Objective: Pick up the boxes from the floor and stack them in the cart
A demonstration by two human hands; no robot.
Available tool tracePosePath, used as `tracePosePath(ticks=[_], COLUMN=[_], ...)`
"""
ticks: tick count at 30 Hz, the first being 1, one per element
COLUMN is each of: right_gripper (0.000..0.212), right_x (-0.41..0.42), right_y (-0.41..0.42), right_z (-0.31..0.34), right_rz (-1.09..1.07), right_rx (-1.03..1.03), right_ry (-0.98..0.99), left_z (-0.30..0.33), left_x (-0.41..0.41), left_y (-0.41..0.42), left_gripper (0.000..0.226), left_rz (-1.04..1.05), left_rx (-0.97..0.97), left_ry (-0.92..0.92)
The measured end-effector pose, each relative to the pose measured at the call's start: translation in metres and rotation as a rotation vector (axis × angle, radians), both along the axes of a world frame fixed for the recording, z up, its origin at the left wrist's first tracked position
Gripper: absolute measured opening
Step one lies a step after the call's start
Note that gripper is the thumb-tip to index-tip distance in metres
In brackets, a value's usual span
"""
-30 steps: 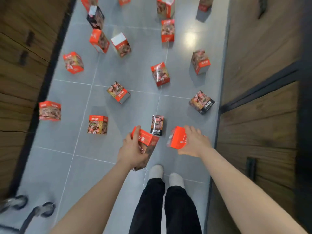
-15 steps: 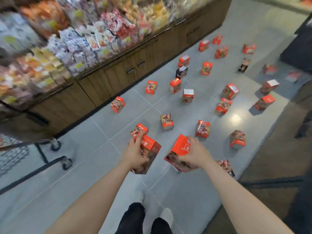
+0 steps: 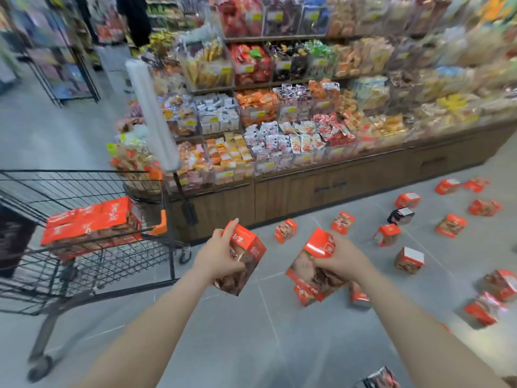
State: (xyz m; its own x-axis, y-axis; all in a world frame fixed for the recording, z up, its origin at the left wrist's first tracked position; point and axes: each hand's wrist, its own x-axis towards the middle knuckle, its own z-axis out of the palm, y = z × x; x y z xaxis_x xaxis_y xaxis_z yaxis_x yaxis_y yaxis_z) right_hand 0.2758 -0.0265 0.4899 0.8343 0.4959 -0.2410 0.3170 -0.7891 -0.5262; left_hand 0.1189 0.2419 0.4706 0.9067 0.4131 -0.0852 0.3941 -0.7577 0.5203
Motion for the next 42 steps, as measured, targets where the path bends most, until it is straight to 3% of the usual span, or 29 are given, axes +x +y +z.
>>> tracePosePath(ticks=[6,14,20,24,29,42], right_gripper=[0.093,0.089,0.085,0.095,0.107,0.101], right_x=[-0.018,-0.021,-0.010,0.004,0.007,-0.022], right_y=[0.151,0.329,0.446,0.519,0.595,0.711], right_z=[0.035,0.063,0.066,0.066,0.059,0.010], right_rz=[0.126,0.356,0.542,0.663,0.765,0.796], right_rx=[0.018,0.021,0.025,0.027,0.018,-0.105], right_ry=[-0.034,-0.074,-0.075,-0.071,-0.057,-0.060], left_z=[0.035,0.052,0.047,0.049,0.040,-0.012], left_x=[-0.056,-0.106,-0.107,-0.094,-0.098,-0.141], left_y=[0.139,0.266,0.339,0.384,0.430,0.544], left_gripper=[0.106,0.098,0.096,0.098,0.100,0.100], left_rz=[0.163,0.408,0.523,0.592,0.651,0.671], left_rx=[0.041,0.105,0.116,0.132,0.118,0.051], left_ry=[-0.030,-0.035,-0.030,-0.011,-0.015,0.063])
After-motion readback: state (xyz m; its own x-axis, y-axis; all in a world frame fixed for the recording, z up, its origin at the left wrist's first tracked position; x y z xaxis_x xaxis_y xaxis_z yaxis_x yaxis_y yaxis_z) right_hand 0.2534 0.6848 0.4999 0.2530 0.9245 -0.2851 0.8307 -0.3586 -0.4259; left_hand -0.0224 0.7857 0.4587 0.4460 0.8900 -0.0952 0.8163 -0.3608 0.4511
